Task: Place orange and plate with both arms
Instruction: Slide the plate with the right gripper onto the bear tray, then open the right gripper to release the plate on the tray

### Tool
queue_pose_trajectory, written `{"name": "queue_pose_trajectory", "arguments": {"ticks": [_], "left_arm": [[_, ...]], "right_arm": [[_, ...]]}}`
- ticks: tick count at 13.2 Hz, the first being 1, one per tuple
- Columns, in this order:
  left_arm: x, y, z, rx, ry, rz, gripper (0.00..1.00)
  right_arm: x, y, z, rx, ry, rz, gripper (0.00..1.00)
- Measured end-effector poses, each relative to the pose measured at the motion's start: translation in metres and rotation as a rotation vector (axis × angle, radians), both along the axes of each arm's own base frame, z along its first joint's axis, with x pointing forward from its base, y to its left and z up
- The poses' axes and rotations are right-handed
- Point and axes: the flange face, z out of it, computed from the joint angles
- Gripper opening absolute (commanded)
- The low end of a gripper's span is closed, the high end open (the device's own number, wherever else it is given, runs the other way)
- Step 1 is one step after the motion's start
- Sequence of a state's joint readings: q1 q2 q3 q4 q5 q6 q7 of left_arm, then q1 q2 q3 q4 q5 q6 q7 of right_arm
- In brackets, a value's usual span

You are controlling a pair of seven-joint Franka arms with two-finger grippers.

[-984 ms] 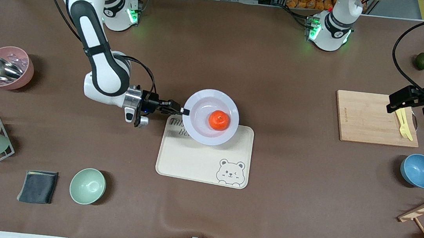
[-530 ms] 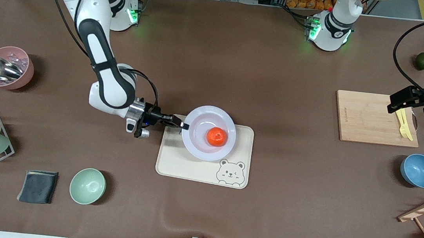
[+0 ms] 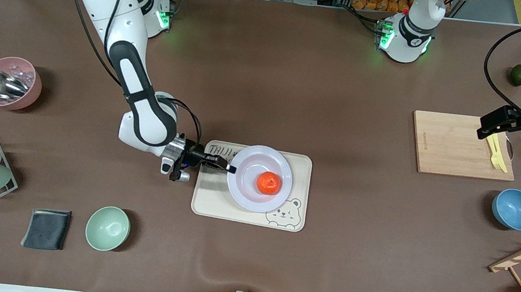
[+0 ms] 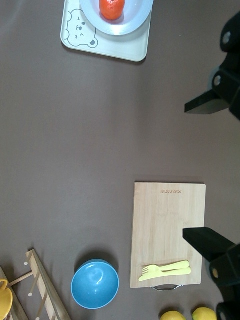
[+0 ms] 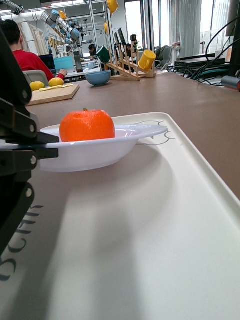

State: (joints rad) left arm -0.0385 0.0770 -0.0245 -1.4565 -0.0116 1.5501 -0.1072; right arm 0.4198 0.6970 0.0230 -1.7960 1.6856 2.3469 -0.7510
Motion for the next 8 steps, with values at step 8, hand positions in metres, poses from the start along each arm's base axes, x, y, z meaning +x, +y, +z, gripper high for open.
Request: {"name": "queue_pose_trajectory", "arguments": {"ticks": [8], "left_arm": [[-0.001, 0.0, 0.002, 0.0, -0.004, 0.001, 1.0]], "right_arm": [[0.0, -0.007, -0.018, -0.056, 0.007, -0.031, 0.46]]}}
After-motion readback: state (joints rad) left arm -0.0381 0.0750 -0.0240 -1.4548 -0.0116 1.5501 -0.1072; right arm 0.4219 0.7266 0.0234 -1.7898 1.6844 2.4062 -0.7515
